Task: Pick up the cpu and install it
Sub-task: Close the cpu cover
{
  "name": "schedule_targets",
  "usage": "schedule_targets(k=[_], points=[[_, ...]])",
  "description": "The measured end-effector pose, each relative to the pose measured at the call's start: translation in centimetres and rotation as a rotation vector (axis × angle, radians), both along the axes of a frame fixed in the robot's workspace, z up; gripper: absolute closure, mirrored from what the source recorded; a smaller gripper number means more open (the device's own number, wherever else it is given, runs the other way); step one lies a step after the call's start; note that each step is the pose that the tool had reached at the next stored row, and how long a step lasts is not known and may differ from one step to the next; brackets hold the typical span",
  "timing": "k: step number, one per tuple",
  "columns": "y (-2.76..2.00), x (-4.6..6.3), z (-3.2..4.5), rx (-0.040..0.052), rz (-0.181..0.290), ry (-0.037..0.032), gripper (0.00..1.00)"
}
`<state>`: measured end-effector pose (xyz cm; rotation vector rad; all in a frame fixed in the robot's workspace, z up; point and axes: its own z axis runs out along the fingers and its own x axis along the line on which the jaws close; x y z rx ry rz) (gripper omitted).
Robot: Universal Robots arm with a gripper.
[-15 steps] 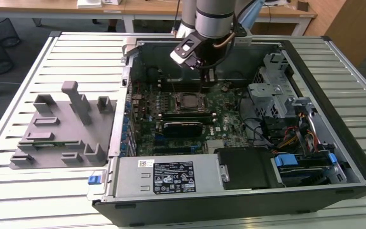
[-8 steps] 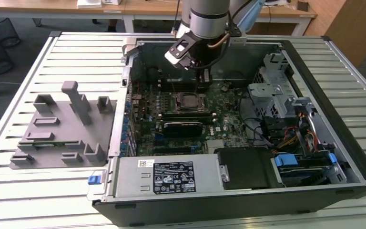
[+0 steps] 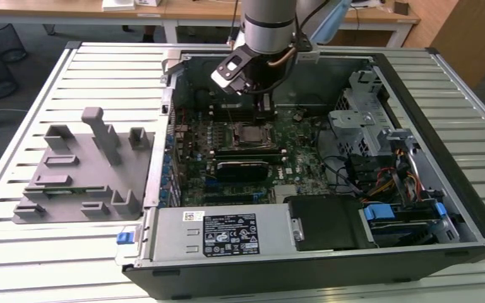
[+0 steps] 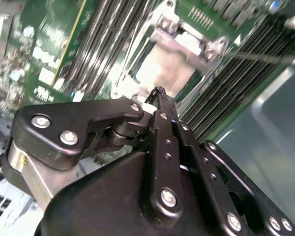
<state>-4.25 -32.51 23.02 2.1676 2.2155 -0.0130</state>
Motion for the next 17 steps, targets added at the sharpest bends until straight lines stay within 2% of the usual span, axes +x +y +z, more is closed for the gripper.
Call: schedule_targets(k=[12,17], points=[[0.0,-2.8,-1.19,0.0,0.0,0.0,0.89],[0.0,-3.3,-1.52,0.0001,0.0,-0.0001,0.89]])
